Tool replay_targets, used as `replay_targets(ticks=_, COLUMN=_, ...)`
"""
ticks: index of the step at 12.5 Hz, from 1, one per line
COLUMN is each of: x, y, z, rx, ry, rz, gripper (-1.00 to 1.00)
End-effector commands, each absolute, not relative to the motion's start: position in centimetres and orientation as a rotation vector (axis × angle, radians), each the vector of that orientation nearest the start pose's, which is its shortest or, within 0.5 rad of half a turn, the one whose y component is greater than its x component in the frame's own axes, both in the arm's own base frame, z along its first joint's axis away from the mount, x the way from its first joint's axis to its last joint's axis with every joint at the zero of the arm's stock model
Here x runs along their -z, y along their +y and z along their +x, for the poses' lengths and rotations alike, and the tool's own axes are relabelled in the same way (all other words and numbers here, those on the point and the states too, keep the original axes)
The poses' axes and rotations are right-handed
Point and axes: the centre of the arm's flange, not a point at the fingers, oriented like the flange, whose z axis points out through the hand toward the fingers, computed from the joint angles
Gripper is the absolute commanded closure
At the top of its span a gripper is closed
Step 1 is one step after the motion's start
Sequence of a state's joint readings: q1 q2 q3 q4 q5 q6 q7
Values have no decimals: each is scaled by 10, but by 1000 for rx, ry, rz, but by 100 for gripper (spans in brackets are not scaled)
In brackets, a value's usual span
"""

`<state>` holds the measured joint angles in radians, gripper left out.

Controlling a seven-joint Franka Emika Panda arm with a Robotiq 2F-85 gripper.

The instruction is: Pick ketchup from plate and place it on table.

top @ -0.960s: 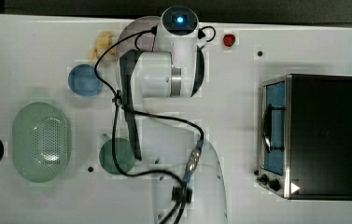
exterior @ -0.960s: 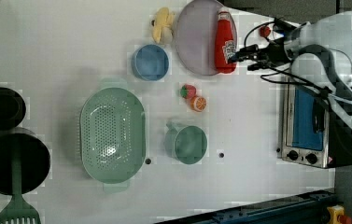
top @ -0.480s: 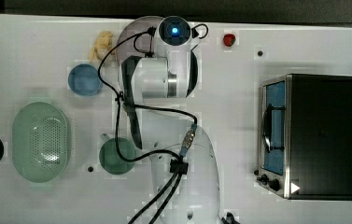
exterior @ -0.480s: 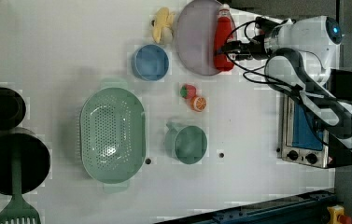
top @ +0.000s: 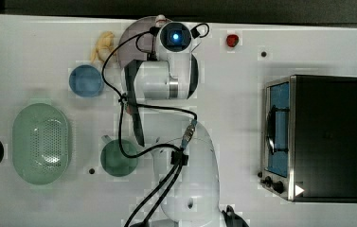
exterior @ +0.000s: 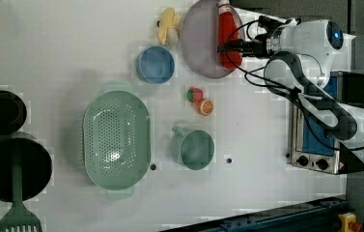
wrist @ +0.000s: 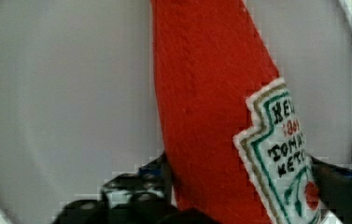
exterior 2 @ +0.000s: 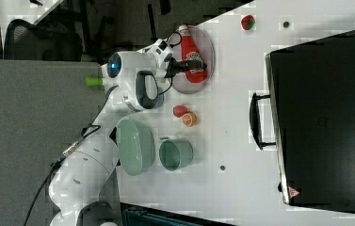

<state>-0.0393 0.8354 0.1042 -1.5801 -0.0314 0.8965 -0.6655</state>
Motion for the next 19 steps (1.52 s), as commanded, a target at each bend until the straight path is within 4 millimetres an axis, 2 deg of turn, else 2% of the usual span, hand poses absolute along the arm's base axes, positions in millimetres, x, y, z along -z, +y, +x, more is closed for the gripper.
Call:
replay_targets(ticks=1, x=-168, y=37, z=712, rx=149, ry=40, rz=-3073, gripper=-20)
replay_targets(ticks=3, x=-177, y=37, z=713, rx=159, ry=40, rz=-3072, gripper=-17)
replay_targets(ticks=5, x=-200, y=36, z=718, rx=204, ry=57, rz=-3066, gripper=-17)
replay_targets(ticks=7, x=-243, y=29, z=723, rx=272, ry=145, rz=-3041, gripper=-17)
replay_targets(ticks=9, x=-294, y=19, z=718, rx=249, ry=200, rz=-3031, gripper=-17)
replay_targets(ticks=12, x=-373, y=0, z=693, rx=114, ry=226, rz=-3055, gripper=-17)
replay_targets(ticks=14, x=-414, y=-15, z=665, rx=-3, ry=262, rz=-3074, gripper=-17)
replay_targets(ticks=16, x=-431, y=-28, z=633, rx=-113, ry=378, rz=-3079, gripper=-17)
replay_targets(ticks=19, x=-422, y=-37, z=589, rx=-181, ry=514, rz=-3073, gripper=-17)
